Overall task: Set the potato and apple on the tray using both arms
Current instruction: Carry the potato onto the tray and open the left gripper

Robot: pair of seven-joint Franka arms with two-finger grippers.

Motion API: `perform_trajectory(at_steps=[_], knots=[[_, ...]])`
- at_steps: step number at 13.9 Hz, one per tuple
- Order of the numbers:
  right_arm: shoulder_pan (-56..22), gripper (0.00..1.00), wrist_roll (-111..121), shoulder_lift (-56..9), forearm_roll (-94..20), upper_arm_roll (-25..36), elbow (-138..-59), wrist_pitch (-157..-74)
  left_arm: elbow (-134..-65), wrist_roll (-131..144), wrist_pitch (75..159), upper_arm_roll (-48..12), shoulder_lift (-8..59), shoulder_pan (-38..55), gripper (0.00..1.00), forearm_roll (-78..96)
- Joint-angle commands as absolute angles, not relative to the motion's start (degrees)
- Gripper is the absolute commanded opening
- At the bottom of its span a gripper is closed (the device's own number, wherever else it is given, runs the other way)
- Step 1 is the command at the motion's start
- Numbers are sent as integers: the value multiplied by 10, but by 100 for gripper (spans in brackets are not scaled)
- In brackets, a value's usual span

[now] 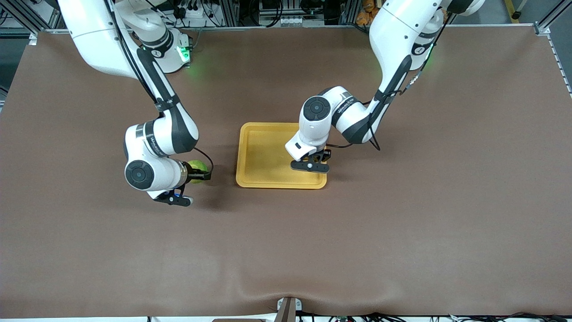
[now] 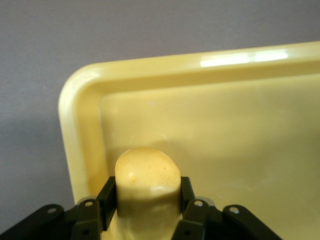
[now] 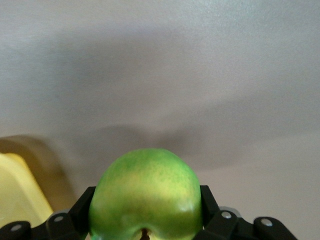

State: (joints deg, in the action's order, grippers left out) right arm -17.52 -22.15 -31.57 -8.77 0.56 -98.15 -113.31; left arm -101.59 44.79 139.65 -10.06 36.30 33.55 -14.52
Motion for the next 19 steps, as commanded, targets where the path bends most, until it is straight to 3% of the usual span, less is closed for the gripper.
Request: perform_trajectory(at_steps=[1, 3, 4, 5, 10, 19], knots=[[-186, 0, -231, -290, -94, 1, -985, -1121, -1002, 476, 1388, -94, 374, 343, 29, -175], [-196, 0, -241, -289, -95, 1, -979, -1121, -1001, 477, 1388, -95, 376, 342, 64, -174], [-205, 0, -253, -289, -95, 1, -978, -1122, -994, 477, 1388, -95, 376, 340, 77, -174], [-215, 0, -264, -289, -95, 1, -974, -1122, -992, 476, 1388, -95, 376, 338, 100, -175], [-249, 0, -311, -290, -103, 1, -966, -1124, -984, 477, 1356, -95, 353, 330, 100, -171], [-343, 0, -422, -314, -103, 2, -964, -1180, -979, 409, 1210, -102, 188, 223, 100, -113]])
